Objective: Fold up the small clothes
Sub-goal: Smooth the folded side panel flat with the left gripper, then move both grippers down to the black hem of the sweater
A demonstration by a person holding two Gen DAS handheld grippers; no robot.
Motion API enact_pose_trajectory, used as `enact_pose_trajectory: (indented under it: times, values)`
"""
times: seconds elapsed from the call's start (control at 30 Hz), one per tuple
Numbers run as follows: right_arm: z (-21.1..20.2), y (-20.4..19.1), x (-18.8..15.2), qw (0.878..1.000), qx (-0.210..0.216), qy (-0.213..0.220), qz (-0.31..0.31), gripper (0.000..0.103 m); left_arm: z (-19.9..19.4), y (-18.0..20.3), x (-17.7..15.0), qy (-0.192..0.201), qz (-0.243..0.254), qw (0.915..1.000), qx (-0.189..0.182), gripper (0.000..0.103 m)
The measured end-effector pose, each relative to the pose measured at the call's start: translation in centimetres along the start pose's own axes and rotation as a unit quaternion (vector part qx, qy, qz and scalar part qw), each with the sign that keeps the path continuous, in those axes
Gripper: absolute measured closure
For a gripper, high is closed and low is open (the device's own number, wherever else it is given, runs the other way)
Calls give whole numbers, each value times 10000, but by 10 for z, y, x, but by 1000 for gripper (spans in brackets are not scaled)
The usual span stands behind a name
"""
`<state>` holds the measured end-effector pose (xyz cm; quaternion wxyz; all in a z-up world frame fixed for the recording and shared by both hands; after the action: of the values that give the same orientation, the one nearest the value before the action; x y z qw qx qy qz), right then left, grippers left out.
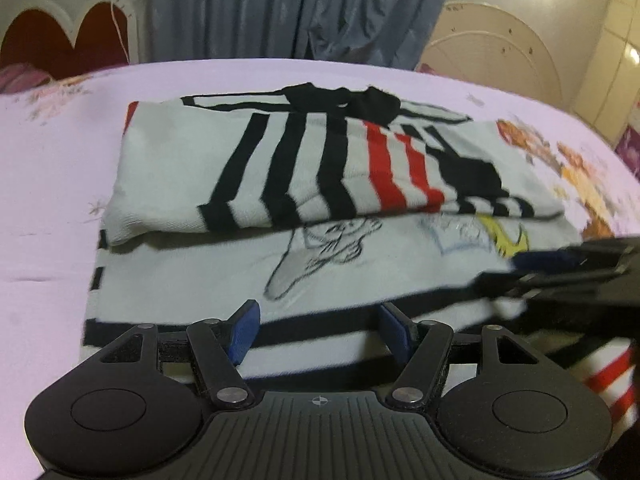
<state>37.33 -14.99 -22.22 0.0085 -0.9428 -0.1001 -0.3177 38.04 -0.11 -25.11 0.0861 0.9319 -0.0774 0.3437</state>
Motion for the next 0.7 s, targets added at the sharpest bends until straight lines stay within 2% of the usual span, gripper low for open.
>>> enact_pose_trajectory:
  times: [0.17, 0.33, 0.43, 0.57, 0.63, 0.7]
  values:
    - [-13, 40, -23, 9995, -278, -13, 180, 50, -14, -14, -13, 5, -73, 9997, 223, 38]
    - [-27, 64, -42, 9988, -339, -22, 339, 49, -24, -14, -20, -41, -255, 9988, 422, 38]
    - [-38, 60, -44, 9993, -166, 33, 328, 49, -36, -2, -24, -17, -361, 9988, 317, 38]
    - [-58, 35, -45, 9991, 300, 204, 215, 49, -48, 28, -28, 63, -193, 9996, 187, 38]
    - [-63, 20, -47, 9984, 496, 246, 84, 54, -52, 42, -33, 42, -162, 9998, 89, 38]
    - [-67, 6, -52, 9973, 680, 253, -52, 69, -52, 51, -41, -31, -136, 9999, 53, 38]
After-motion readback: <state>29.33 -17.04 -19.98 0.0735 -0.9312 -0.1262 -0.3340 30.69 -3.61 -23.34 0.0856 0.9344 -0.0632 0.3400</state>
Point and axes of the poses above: each gripper's, at about its wrist camera, not at the fingertips, and z roughly the way its jaws point, y to its right, x to its top, the point moved 8 cm from there along z, roughly the way its jaws point, and after that the axes turned 2 degrees about -y, right-handed, at the moved point
